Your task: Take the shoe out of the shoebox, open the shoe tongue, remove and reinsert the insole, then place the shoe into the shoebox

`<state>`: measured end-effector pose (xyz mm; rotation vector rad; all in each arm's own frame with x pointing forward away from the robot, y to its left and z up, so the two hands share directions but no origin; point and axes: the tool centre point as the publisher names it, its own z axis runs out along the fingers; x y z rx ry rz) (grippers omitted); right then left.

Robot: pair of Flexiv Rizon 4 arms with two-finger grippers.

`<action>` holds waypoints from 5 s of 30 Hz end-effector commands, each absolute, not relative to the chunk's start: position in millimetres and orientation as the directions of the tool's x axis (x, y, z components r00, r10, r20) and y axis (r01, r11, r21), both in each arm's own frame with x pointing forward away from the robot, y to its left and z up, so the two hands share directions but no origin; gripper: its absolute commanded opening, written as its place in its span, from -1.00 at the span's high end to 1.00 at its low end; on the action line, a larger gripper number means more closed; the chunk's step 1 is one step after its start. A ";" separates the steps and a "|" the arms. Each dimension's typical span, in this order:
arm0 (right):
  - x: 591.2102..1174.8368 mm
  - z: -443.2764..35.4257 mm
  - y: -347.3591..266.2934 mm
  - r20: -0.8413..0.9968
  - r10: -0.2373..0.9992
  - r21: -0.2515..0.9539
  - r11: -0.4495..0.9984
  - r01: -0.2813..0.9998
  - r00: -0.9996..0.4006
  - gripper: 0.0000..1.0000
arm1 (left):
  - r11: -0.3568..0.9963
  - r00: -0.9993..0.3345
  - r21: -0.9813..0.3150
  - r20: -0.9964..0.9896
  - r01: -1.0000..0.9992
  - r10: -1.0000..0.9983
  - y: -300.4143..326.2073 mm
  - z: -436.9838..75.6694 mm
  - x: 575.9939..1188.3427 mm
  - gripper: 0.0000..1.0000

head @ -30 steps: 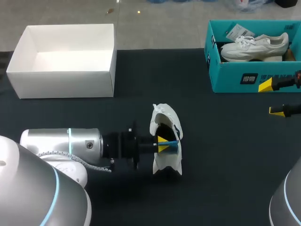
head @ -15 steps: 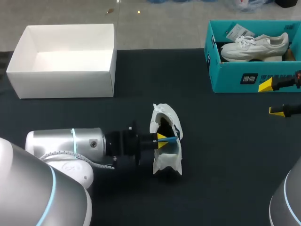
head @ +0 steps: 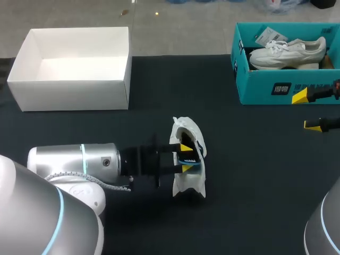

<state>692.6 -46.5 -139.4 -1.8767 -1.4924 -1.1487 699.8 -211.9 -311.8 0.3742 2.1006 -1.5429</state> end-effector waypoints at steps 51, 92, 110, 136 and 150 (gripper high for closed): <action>691.8 -139.8 -46.3 0.835 0.547 0.130 -0.293 0.947 0.055 -1.00 | 0.368 -0.858 -0.819 -0.505 0.441 -0.096 -199.2 -322.6 699.8 0.79; 691.8 -139.8 -46.3 0.835 0.547 0.130 -0.293 0.947 0.055 -1.00 | 0.377 -0.873 -0.825 -0.481 0.421 -0.080 -201.4 -328.3 698.7 0.73; 691.8 -139.8 -46.3 0.835 0.547 0.130 -0.293 0.947 0.055 -1.00 | 0.328 -0.901 -0.868 -0.423 0.373 -0.096 -220.7 -334.8 693.8 1.00; 691.8 -139.8 -46.3 0.835 0.547 0.130 -0.293 0.947 0.055 -1.00 | 0.338 -0.854 -0.792 -0.411 0.508 0.319 -188.2 -262.8 709.2 1.00; 691.8 -139.8 -46.3 0.835 0.547 0.130 -0.293 0.947 0.055 -1.00 | 0.346 -0.841 -0.775 -0.422 0.529 0.340 -189.4 -257.2 710.9 1.00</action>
